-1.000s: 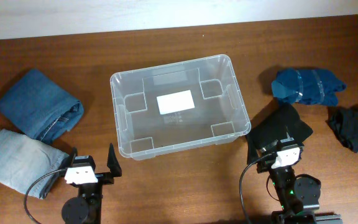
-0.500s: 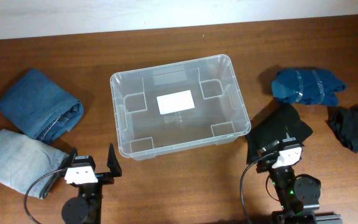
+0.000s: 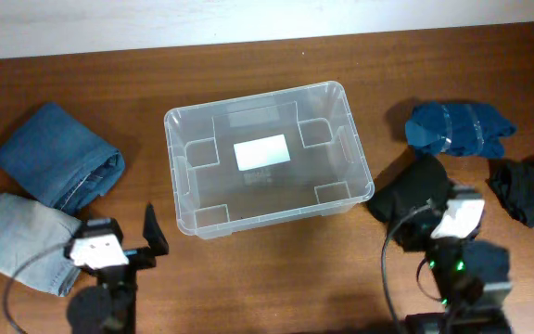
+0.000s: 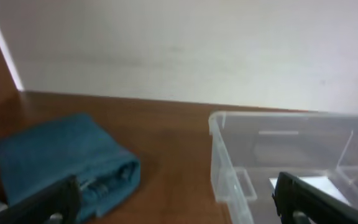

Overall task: Pack container
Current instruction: 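Reach the right gripper to the folded black garment and grasp it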

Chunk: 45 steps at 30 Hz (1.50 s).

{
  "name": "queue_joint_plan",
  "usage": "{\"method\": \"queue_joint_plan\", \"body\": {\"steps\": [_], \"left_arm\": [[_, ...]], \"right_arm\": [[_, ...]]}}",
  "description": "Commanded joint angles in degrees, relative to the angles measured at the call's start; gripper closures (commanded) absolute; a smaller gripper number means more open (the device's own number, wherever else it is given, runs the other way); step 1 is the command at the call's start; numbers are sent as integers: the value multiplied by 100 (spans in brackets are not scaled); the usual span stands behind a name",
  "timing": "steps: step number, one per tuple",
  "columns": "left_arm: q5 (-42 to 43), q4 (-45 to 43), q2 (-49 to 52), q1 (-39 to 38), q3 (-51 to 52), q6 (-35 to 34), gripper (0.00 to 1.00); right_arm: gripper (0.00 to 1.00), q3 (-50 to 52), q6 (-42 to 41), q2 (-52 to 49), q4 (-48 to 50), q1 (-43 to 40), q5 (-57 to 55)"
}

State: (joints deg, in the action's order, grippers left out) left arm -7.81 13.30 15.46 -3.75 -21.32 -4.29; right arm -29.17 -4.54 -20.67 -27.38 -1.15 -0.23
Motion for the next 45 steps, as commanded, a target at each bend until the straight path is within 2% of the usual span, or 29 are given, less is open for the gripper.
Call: {"method": "queue_joint_plan", "body": {"steps": [1,7,10,13,15,21,25,32,39,40,43,45], "left_arm": [[-127,396,852,-22,-772,-35,1],[-120,1349,2334,-22,-1888,-35,1],[-44,1609,2844,-22,-2232,-35,1],[142,1703,3121,-22,-2417,-35,1],[188,1698,3178,-22,-2437,-35,1],[197,1696,3182,-22,-2437,-33,1],[192,1631,3182,-22,-2439,-33,1],[195,1585,3185,-22,-2437,-33,1],[195,1587,3182,-22,-2437,-35,1],[197,1587,3182,-22,-2437,-35,1],[195,1587,3182,-22,-2437,-33,1],[195,1587,3182,-22,-2437,-33,1]], "right_arm": [[1,-898,-68,-1126,-476,-44,-173],[2,-2841,-22,-3526,-2267,-44,57],[2,-3589,63,-4422,-3005,-66,85],[1,-3945,149,-4986,-3324,-348,166],[1,-3960,98,-5182,-3335,-800,520],[2,-3539,136,-5746,-3289,-2861,2170],[1,-2787,389,-6124,-2806,-3578,2822],[2,-1067,479,-6498,-564,-3939,4308],[1,103,-190,-6736,1582,-3936,4334],[5,170,-201,-6776,1694,-3939,4334],[41,240,-199,-6852,1731,-3939,4336],[55,238,-201,-6852,1735,-3939,4339]]}}
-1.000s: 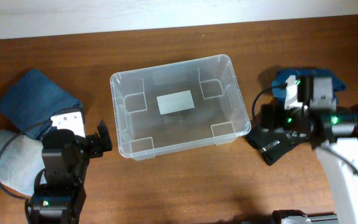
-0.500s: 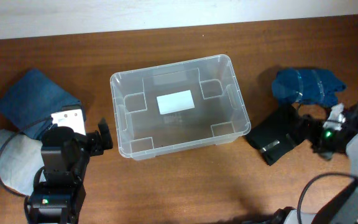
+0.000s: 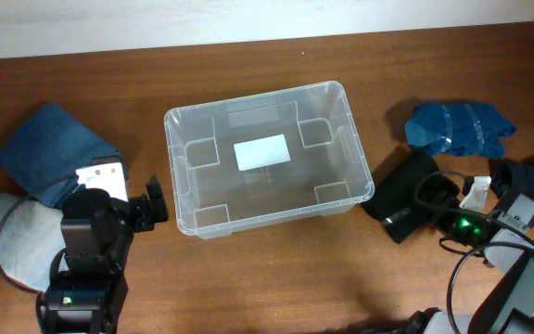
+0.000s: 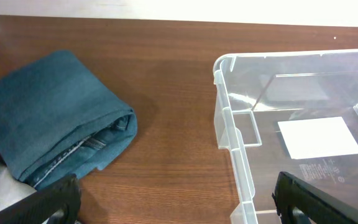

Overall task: Pack container
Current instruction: 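Reach the right gripper to the folded black garment and grasp it, then carry the black garment into the container's left side and release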

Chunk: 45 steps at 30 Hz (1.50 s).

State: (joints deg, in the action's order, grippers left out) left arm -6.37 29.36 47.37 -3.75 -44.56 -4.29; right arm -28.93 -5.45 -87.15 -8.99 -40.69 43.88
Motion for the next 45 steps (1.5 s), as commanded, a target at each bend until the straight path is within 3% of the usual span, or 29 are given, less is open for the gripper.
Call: {"method": "queue_joint_plan", "body": {"steps": [1,4,7,15,20,23,27,32,38,45], "left_arm": [[52,-20,-9,-22,-114,-35,1],[52,-20,-9,-22,-114,-35,1],[52,-20,-9,-22,-116,-35,1],[50,-20,-9,-22,-114,-33,1],[50,-20,-9,-22,-114,-35,1],[52,-17,-9,-22,-114,-35,1],[52,-17,-9,-22,-114,-35,0],[48,7,-9,-22,-114,-35,1],[-498,348,-9,50,-138,-328,1],[-673,966,-9,802,-164,-704,1]], "right_arm": [[59,212,-109,-203,-101,15,-22],[73,192,-107,-203,-101,15,221],[96,111,-109,-162,-105,15,590],[96,-955,-254,717,-1145,17,1300],[96,-2374,83,1882,-2479,232,1287],[96,-3003,96,2356,-2726,616,1073],[96,-3554,96,2750,-2699,1598,470],[96,-3689,111,2599,-2446,3429,37],[96,-3689,44,1561,-1969,5571,-1145],[96,-3689,-310,2,-686,6669,-1180]]}}
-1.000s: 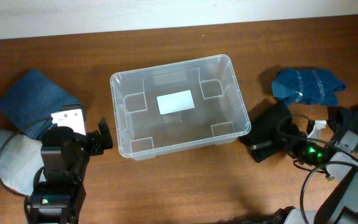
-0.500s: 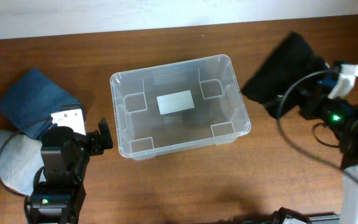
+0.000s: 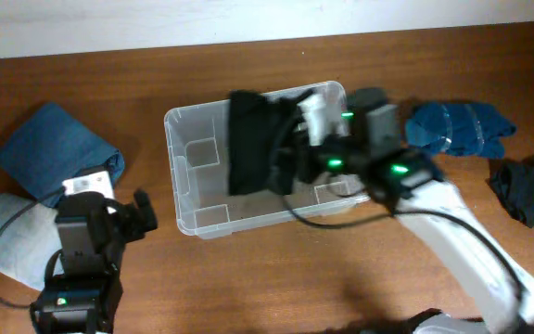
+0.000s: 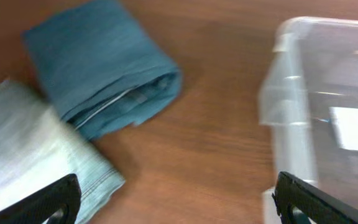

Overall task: Pack container
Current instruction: 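Carry the black garment into the container's left side and release, then move the right gripper to the dark blue garment and grasp it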

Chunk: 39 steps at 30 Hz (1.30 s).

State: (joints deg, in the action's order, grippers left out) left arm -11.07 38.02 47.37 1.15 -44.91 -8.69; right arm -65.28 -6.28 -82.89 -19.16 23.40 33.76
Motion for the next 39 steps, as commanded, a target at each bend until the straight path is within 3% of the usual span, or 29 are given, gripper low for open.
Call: {"method": "queue_joint_plan", "body": {"steps": [1,9,15,16,17,18,19,23,30,33,35,39], "left_arm": [[-205,155,-9,435,-129,-264,1],[-203,234,-7,876,-129,-262,1],[-201,240,-7,876,-127,-262,1],[-201,240,-7,876,-127,-262,1],[-203,240,-7,876,-127,-262,1],[-203,240,-7,876,-127,-262,1],[-201,243,-9,876,-127,-262,1],[-203,256,-7,876,-127,-262,1],[-208,256,-7,876,-127,-260,1],[-208,256,-7,876,-127,-262,1],[-205,256,-7,876,-127,-262,1],[-203,251,44,876,-127,-262,1]], "right_arm": [[96,-57,-339,-660,503,337,-168],[96,-57,-927,-2009,1220,748,-146],[94,-57,-920,-2334,1213,826,-144],[80,-57,-901,-2334,1202,824,-142],[38,-63,-903,-2332,1191,824,-140],[9,-81,-903,-2317,1163,824,-125],[1,-120,-901,-2299,1088,813,-125],[1,-660,-426,-2083,166,719,-260],[2,-2179,-507,-1003,-2013,-98,-2284],[1,-2253,-1091,-391,-2273,-901,-2879],[2,-2247,-1484,-96,-2544,-1888,-2946],[2,-1886,-1808,-192,-2944,-3851,-2094]]}}
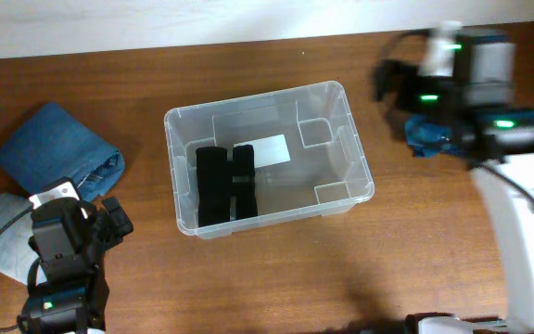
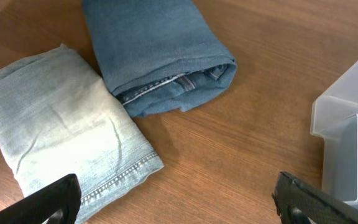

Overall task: Pack container
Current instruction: 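Move the right gripper to the dark blue garment and grasp it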

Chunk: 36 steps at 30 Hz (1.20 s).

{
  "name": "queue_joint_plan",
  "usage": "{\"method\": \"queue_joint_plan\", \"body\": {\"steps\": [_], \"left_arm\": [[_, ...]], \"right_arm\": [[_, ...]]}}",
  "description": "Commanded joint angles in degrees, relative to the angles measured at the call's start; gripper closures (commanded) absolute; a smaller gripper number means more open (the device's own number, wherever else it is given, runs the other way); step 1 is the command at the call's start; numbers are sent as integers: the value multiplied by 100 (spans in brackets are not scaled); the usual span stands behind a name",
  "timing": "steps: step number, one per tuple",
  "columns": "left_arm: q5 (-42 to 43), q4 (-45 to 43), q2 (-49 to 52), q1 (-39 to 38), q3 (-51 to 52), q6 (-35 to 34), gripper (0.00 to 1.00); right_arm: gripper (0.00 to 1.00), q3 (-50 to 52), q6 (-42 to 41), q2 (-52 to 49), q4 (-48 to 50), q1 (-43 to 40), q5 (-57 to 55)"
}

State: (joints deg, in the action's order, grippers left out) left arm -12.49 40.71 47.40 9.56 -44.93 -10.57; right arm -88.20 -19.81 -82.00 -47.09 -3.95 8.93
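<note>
The clear plastic container [image 1: 346,139] stands mid-table, and its corner [image 2: 347,137] shows at the right of the left wrist view. A folded black garment [image 1: 223,183] lies inside it, in the left half. My right gripper [image 1: 392,85] hangs open and empty beyond the container's back right corner. My left gripper [image 1: 111,223] is open near the front left, its fingers spread wide over bare wood [image 2: 179,208]. Just ahead of it lie folded blue jeans [image 2: 157,53] and a folded pale denim piece [image 2: 61,137].
A crumpled blue garment [image 1: 429,137] lies at the back right, partly under my right arm. The blue jeans [image 1: 58,153] and pale denim fill the left side of the table. The wall runs along the far edge.
The black garment was in my right gripper over the container; it now lies inside, and the right gripper stands empty at the back right. My left gripper has moved left, nearer the denim pieces.
My right gripper first stood by the black garment to the right of the container, then lay on it. Later it held the garment over the container, and now the garment rests inside. My left gripper stayed open throughout, turning from the container toward the jeans.
</note>
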Motion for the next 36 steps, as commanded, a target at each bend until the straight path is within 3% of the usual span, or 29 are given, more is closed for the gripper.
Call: {"method": "queue_joint_plan", "body": {"steps": [1,6,9,13,19,30,36], "left_arm": [[-63,-20,66,35,-125,-74,1],[-39,-37,197,35,-125,-74,1],[-42,-39,308,35,-125,-74,1],[-42,-50,354,35,-125,-74,1],[-42,-122,354,35,-125,-74,1],[-39,-203,354,35,-125,-74,1],[48,-339,354,35,-125,-72,1]], "right_arm": [[1,577,-472,-326,-96,-1423,656],[1,2181,-498,-529,1473,-2726,2439],[2,3504,-774,-686,3174,-3257,2752],[2,4286,-839,-942,4557,-3401,2800],[2,4424,-1099,-1587,5066,-3397,2588],[2,4419,-2103,-2887,6887,-3357,2511],[1,4389,-2162,-3294,7394,-3195,2463]]}}
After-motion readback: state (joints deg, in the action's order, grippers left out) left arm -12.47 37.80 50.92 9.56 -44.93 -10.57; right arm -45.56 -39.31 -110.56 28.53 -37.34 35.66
